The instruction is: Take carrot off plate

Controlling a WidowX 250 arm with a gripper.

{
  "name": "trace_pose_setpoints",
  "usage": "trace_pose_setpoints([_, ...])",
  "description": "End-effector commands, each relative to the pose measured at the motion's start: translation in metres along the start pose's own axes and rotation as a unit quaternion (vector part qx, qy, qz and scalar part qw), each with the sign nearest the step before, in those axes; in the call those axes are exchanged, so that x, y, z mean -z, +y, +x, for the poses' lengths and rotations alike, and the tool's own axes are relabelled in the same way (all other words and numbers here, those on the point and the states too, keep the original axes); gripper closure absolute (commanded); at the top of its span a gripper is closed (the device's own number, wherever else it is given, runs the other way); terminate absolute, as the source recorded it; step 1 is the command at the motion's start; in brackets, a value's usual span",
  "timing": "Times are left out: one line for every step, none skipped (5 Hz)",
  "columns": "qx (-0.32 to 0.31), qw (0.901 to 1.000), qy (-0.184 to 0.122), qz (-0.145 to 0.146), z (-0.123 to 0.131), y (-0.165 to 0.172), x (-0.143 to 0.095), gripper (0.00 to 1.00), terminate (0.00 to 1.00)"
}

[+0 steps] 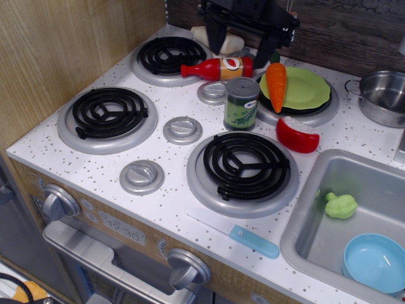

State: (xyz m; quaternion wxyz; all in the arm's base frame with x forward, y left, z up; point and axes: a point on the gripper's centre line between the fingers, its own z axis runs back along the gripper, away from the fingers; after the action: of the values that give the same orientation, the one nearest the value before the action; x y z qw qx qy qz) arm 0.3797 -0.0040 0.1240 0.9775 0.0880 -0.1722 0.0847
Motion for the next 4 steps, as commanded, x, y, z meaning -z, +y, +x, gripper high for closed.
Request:
trace_pose_setpoints([0.012, 0.9970, -0.067, -0.037, 0.029, -0.012, 0.009, 0.00, 0.00])
trace_pose_setpoints([0.027, 0.9959, -0.080, -0.033, 0.041, -0.017, 0.007, 0.00, 0.00])
trace_pose_setpoints([0.042, 0.9941, -0.083, -0.057, 0.046, -0.026, 0.025, 0.00, 0.00])
trace_pose_setpoints([0.055, 0.9931, -0.084, -0.061, 0.053, -0.030, 0.034, 0.00, 0.00])
